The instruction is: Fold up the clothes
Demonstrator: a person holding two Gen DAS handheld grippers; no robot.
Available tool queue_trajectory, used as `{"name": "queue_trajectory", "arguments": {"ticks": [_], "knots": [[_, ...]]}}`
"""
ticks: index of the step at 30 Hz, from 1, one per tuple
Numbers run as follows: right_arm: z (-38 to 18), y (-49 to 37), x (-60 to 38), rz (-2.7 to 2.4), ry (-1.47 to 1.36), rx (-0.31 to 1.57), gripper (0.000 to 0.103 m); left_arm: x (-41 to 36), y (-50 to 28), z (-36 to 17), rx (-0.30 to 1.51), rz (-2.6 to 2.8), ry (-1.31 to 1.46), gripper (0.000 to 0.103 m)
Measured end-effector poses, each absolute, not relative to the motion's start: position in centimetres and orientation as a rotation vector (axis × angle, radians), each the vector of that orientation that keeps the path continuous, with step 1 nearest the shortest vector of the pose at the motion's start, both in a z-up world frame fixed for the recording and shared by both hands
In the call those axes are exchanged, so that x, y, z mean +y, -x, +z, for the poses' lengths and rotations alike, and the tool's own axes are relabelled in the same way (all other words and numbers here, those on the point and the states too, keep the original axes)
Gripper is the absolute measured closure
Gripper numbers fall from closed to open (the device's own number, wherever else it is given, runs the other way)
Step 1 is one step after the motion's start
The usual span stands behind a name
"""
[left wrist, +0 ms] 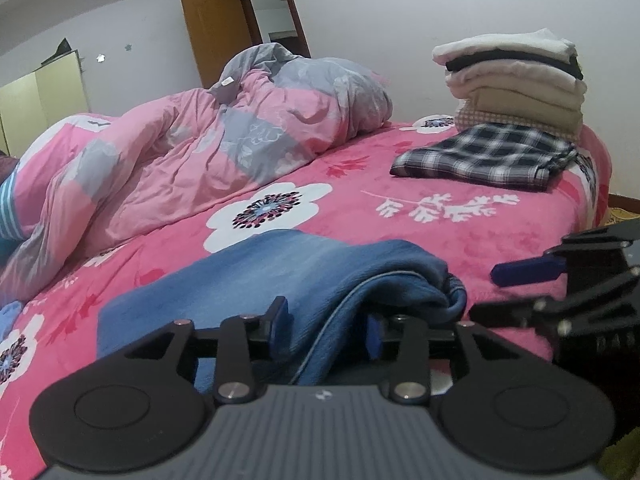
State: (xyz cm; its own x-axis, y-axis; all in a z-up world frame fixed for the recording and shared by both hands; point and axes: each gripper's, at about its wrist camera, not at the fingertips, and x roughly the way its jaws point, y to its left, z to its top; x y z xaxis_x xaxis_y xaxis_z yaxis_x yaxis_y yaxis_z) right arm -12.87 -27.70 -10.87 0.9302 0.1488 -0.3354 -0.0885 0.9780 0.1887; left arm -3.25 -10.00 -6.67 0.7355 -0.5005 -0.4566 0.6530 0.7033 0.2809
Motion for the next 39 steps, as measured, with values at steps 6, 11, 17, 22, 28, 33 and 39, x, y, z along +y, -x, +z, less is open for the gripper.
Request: {"name": "queue_trajectory", "arguments": {"ticks": [6, 11, 17, 22, 28, 33, 39], "knots": [[-11.2, 12.2, -28.4, 0.152, -0.269, 0.356, 0.063, -11.0, 2.8, -6.9, 0.365, -0.638, -0.465, 0.072], [-11.5, 11.5, -29.1, 0.175, -0.358, 0.356, 0.079, -11.1, 2.7, -7.2, 0.372, -0.633, -0.486, 0.070], [-11.8, 11.1, -29.7, 0.235, -0.426, 0.363, 0.085, -11.3, 4.3, -7.2, 0.350, -0.687, -0.575, 0.048], [-11.7, 12.6, -31.6, 0.281, -0.457, 0.370, 0.083, -10.3, 5.1, -6.1, 0.371, -0.707, -0.520, 0.045], [-12.1, 12.2, -34.9, 0.315, -0.690, 0.337, 0.083, -9.6, 4.4, -4.2, 0.406, -0.738, -0.365, 0.045], [-12.9, 10.6, -34.7, 0.383, -0.782, 0.374, 0.083, -9.5, 4.5, -3.8, 0.407, -0.750, -0.378, 0.045], [-13.8, 8.8, -34.0, 0.476, -0.871, 0.418, 0.088, -9.5, 4.4, -4.3, 0.411, -0.711, -0.395, 0.044]]}}
